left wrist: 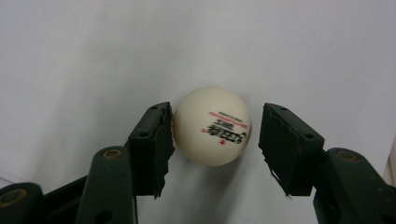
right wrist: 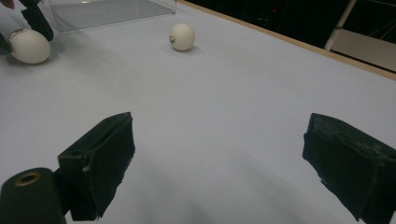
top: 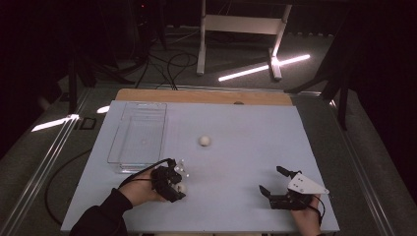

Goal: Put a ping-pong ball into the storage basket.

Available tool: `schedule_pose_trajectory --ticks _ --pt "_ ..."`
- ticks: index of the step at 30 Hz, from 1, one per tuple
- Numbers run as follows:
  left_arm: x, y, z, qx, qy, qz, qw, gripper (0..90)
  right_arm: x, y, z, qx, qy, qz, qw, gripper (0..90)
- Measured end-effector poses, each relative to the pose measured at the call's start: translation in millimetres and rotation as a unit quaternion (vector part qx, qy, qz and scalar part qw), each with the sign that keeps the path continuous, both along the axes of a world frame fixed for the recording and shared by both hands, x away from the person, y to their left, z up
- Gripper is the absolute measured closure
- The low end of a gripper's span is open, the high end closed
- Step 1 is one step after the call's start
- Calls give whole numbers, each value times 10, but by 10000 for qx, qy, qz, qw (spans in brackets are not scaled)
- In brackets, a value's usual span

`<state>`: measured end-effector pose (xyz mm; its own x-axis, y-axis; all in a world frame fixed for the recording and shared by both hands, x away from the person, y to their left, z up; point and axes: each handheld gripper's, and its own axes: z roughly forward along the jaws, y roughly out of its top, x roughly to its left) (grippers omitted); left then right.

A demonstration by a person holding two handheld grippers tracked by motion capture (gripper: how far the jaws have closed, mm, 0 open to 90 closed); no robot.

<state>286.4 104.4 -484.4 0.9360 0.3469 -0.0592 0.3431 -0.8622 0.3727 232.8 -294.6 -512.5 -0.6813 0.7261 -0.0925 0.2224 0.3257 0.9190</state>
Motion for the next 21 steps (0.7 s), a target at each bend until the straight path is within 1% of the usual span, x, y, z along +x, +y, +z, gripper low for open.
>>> schedule_pose_trajectory --ticks 5,7,8,10,12,13,14,15,16,17,19,21 --pt "2 5 -30 3 0 -27 10000 512 -3 -6 4 7 2 -20 10000 92" --pt "2 9 -27 1 -36 -74 10000 514 -2 -5 4 3 2 -17 10000 92" --pt "-4 9 -22 -30 -13 -96 9999 517 0 -3 3 -10 -14 -14 10000 92" --pt "-7 7 -15 -20 -30 -122 9999 519 0 -2 2 -9 -4 -10 10000 92" --pt "-13 5 -6 -54 34 -148 9999 519 1 -2 3 -11 -12 -12 10000 92" --pt "-17 2 4 -22 6 -174 9998 520 1 -2 3 -9 -11 -11 10000 92" --pt "-17 2 4 -22 6 -174 9998 520 0 -2 3 -10 -11 -14 10000 92" --pt "-25 -8 14 16 50 -230 9997 520 0 -2 3 -5 -9 -16 10000 92" --pt "-28 -12 20 42 30 -248 9997 520 0 -2 3 0 -7 -13 10000 92" --pt "-31 -16 27 39 72 -286 9996 521 1 -2 3 -9 -8 -12 10000 92" --pt "-36 -17 40 64 52 -303 9995 521 0 0 2 -11 -1 -5 10000 92" --pt "-40 -12 52 48 76 -331 9994 521 -1 -1 4 -17 -14 -5 10000 92"
